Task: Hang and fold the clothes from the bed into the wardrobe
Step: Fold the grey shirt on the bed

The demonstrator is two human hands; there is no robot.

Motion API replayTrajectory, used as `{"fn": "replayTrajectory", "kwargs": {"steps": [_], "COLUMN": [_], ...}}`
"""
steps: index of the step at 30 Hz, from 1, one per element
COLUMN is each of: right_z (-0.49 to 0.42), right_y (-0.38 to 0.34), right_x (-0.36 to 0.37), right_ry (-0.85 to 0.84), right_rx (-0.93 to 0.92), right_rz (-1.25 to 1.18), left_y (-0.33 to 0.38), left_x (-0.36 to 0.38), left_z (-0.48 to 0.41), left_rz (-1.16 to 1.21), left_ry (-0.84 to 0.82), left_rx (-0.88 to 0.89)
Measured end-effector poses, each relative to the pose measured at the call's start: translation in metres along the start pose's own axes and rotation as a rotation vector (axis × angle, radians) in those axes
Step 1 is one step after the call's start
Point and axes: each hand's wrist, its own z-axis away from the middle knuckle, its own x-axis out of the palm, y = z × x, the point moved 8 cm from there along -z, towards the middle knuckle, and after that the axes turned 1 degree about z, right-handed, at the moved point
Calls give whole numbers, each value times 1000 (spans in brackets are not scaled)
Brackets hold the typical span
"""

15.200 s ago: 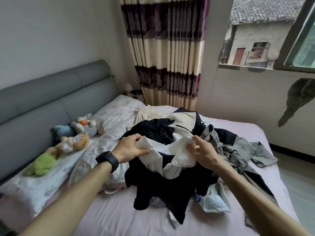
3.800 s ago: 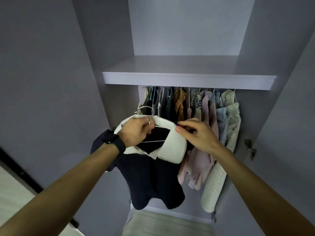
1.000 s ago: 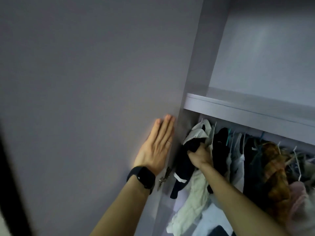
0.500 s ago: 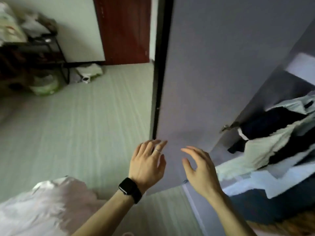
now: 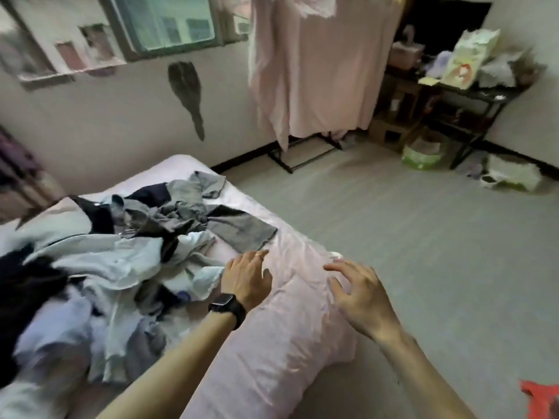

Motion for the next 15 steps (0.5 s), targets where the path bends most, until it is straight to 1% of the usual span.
{"fn": "replayTrajectory", "kwargs": {"steps": [5, 6, 11, 15], "right_z": [-65, -71, -103, -116], "right_y": [-88, -94, -166, -197], "right_x": [92, 104, 170, 206], "right_ry": [-228, -264, -451, -565], "right_rx": [-212, -225, -414, -521], "right_rz": [-28, -33, -45, -3], "left_y": [-133, -146, -235, -275], "left_x": [-39, -42, -64, -64], "left_z": [9, 11, 43, 72], "left_rz": [-58, -82, -37, -14], "left_ry": [62, 50, 141, 185], "left_rx": [-267, -298, -548, -706]}}
